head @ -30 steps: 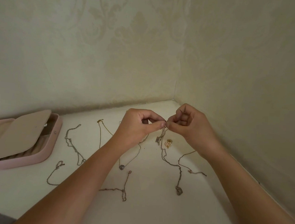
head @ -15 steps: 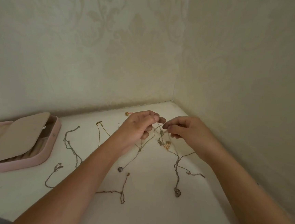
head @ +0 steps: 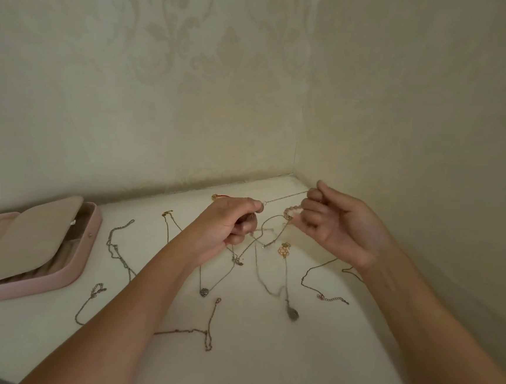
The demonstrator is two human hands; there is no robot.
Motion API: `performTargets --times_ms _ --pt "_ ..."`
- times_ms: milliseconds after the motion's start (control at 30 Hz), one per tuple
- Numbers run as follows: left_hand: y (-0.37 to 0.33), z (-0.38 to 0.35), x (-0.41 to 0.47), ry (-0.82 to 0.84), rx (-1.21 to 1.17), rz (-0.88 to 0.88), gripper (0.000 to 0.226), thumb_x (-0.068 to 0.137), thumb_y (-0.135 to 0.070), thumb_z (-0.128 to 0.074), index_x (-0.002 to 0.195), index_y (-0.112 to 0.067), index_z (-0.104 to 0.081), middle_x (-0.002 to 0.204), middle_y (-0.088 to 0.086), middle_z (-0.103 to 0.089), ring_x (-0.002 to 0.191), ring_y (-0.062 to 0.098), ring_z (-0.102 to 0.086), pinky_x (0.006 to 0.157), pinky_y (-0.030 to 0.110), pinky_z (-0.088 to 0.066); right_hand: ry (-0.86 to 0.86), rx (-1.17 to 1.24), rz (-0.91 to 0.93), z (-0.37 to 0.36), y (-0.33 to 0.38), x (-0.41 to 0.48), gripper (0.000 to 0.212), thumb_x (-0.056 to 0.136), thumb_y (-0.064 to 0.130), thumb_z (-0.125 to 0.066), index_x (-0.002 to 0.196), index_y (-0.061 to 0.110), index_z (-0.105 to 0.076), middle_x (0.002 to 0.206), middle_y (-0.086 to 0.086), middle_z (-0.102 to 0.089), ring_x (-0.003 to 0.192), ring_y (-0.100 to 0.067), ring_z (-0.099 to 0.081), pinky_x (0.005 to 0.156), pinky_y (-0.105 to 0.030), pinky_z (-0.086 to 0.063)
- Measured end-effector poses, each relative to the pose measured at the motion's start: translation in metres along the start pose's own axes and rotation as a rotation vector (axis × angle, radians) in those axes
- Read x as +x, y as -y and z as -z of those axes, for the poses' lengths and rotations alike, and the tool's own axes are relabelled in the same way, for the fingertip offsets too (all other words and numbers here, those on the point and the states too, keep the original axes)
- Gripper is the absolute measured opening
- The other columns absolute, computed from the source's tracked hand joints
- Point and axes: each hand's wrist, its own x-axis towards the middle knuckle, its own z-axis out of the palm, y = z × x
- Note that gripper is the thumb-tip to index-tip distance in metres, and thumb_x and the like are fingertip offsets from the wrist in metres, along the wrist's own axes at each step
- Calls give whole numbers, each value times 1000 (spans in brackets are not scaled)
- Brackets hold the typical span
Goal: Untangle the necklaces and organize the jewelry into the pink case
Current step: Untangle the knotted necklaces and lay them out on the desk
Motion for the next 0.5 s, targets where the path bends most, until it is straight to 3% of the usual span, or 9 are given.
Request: performTargets --times_ms 67,100,167,233,267,300,400,467,500 --pt "1 2 1 36 -43 45 36 96 -29 -49 61 -21 -45 49 -7 -32 47 7 -21 41 16 -17 99 36 -15 3 6 -3 31 58 18 -89 72 7 -64 52 4 -38 39 -3 -30 39 -15 -42" --pt "1 4 1 55 -85 71 40 92 -36 -51 56 -22 -40 49 -8 -31 48 7 -20 40 16 -17 127 18 -5 4 8 -5 34 54 18 -92 73 7 -67 52 5 -38 40 -2 -26 35 -12 -36" --pt "3 7 3 96 -209 119 44 82 -50 -53 51 -24 -36 49 -8 -32 47 6 -20 38 14 -18 132 -9 72 6 11 -8 28 55 18 -91 72 8 -70 54 5 -42 43 -3 -33 42 -13 -43" --pt "7 12 5 150 -350 144 49 78 -57 -57 49 -25 -36 52 -7 -38 47 4 -23 36 13 -20 77 22 172 5 11 -10 10 69 20 -77 69 12 -70 54 5 -42 48 -7 -42 62 -23 -56" --pt "9 14 6 164 -414 137 49 75 -58 -62 49 -25 -37 55 -6 -43 46 4 -26 35 12 -22 69 65 192 5 12 -11 8 74 20 -69 70 14 -70 54 6 -41 49 -7 -43 67 -26 -57" --pt "10 16 7 158 -464 122 46 74 -55 -67 50 -24 -40 61 -5 -48 46 3 -28 35 11 -24 96 110 186 6 14 -11 8 76 20 -67 72 14 -70 53 6 -40 47 -7 -39 62 -23 -56" --pt "13 21 10 51 -541 87 35 81 -39 -60 53 -22 -49 73 -5 -58 46 2 -28 37 11 -20 138 41 151 5 24 -15 8 73 19 -70 79 15 -70 49 8 -35 42 -4 -16 30 -11 -31" --pt "14 22 12 -11 -577 81 26 81 -33 -57 58 -20 -56 77 -4 -61 44 2 -27 37 11 -19 104 -10 149 11 32 -18 11 81 20 -62 81 15 -72 46 8 -36 40 -6 -11 26 -11 -22" --pt "15 23 13 -28 -574 74 22 81 -32 -57 62 -19 -57 77 -4 -61 43 2 -27 37 11 -18 181 46 119 14 35 -19 17 88 18 -56 89 13 -72 47 5 -41 41 -5 -15 28 -12 -24"
